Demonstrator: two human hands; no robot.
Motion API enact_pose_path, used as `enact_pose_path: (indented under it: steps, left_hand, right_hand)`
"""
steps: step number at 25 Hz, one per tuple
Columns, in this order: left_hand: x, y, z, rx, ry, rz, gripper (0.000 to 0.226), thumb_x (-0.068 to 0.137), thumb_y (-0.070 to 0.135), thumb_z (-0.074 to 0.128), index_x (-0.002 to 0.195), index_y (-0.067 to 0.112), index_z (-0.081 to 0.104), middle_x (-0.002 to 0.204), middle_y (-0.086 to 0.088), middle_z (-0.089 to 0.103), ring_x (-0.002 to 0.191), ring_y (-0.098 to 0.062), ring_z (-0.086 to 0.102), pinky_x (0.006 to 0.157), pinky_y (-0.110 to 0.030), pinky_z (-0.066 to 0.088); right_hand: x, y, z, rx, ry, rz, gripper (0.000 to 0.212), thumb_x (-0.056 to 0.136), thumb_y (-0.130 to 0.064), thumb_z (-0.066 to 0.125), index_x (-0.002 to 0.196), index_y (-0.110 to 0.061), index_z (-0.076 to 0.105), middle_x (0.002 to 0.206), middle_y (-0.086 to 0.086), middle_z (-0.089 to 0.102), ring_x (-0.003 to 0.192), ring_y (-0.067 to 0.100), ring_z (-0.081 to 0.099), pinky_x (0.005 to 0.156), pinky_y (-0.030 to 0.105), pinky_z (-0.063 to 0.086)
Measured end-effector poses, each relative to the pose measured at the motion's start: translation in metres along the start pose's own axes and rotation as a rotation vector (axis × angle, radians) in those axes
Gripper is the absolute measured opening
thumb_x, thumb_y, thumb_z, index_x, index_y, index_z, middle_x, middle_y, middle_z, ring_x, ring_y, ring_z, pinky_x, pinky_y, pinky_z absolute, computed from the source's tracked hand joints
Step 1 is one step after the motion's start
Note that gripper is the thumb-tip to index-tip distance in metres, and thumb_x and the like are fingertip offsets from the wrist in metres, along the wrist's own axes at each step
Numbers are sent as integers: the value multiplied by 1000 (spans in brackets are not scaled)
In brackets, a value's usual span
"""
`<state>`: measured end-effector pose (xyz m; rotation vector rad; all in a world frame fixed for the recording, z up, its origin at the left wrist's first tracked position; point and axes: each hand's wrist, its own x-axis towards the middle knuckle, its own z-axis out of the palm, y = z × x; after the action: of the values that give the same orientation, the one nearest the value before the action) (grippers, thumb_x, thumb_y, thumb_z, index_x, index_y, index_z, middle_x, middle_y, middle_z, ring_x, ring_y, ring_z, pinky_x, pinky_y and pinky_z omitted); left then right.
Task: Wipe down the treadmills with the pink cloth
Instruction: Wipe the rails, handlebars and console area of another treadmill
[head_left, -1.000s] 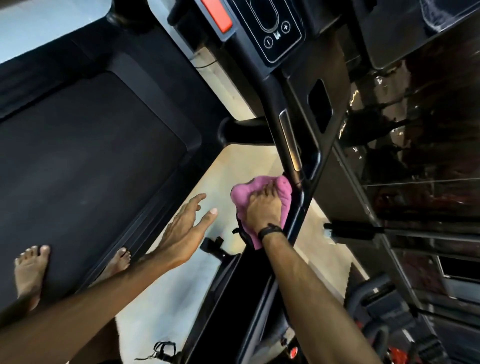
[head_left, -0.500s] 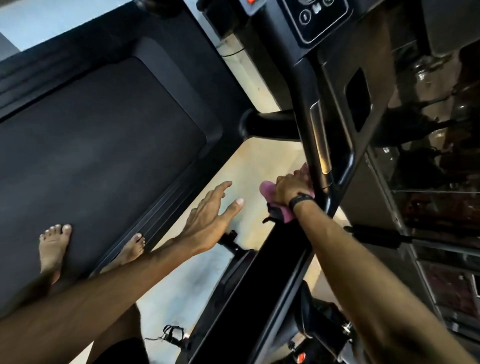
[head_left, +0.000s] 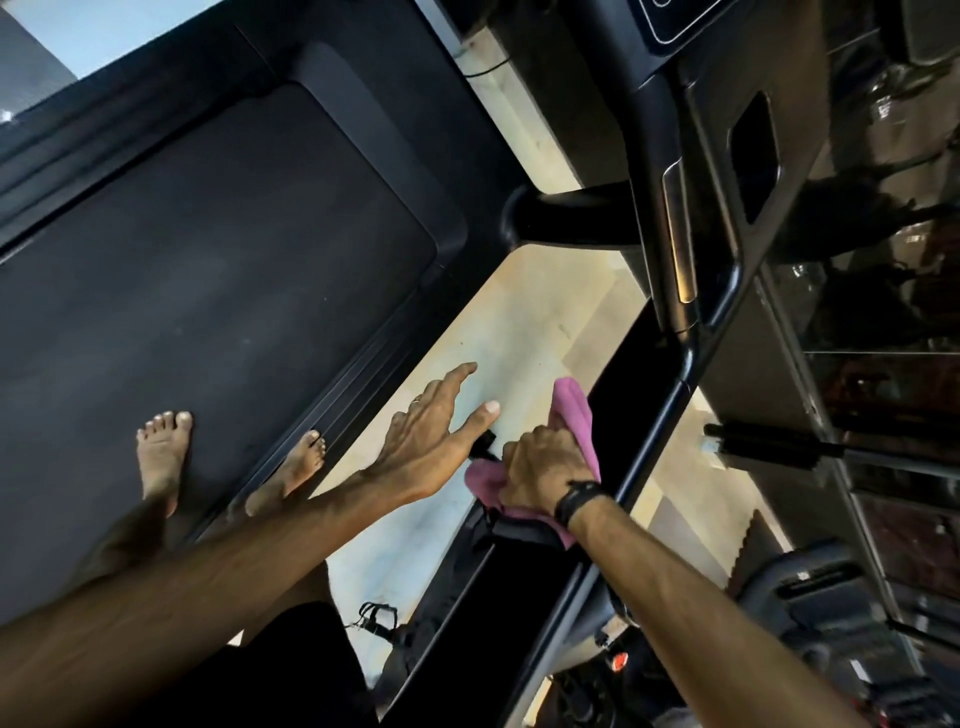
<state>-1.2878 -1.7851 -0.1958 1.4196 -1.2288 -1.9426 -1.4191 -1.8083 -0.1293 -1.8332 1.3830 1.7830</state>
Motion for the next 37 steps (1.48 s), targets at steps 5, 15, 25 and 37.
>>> enact_pose_path:
  steps: [5,15,25,37]
  left_hand:
    - [-28,-14,-15,6,-24,-29,78,80,81,26,149,47,21,146,4,43,134,-22,44,113,-56,27]
    - [-58,-41,-15,97,-103,-52,86,76,86,24,151,46,18,153,4,39,138,-24,41,115,-55,25]
    - [-52,-30,0,112,-131,4,79,80,78,26,151,46,18,148,3,44,131,-21,46,112,-55,29]
    - [-76,12,12,187,-61,179,80,77,82,22,151,51,14,153,8,36,141,-20,36,116,-57,23]
  right_hand:
    - [-36,-51,40,-41,98,1,75,85,-54,8,93,-19,73,103,17,73,134,46,43,118,59,-5]
    - [-108,-126,68,192,243,-104,86,91,-35,-8,85,-9,73,89,25,68,106,47,57,113,51,9]
    - [-84,-90,46,66,194,-43,38,85,-42,30,88,-25,64,87,-3,66,102,30,59,110,53,20]
    - [-81,0,39,534,795,356,44,86,-35,56,128,-24,64,137,0,61,145,26,35,112,74,-10]
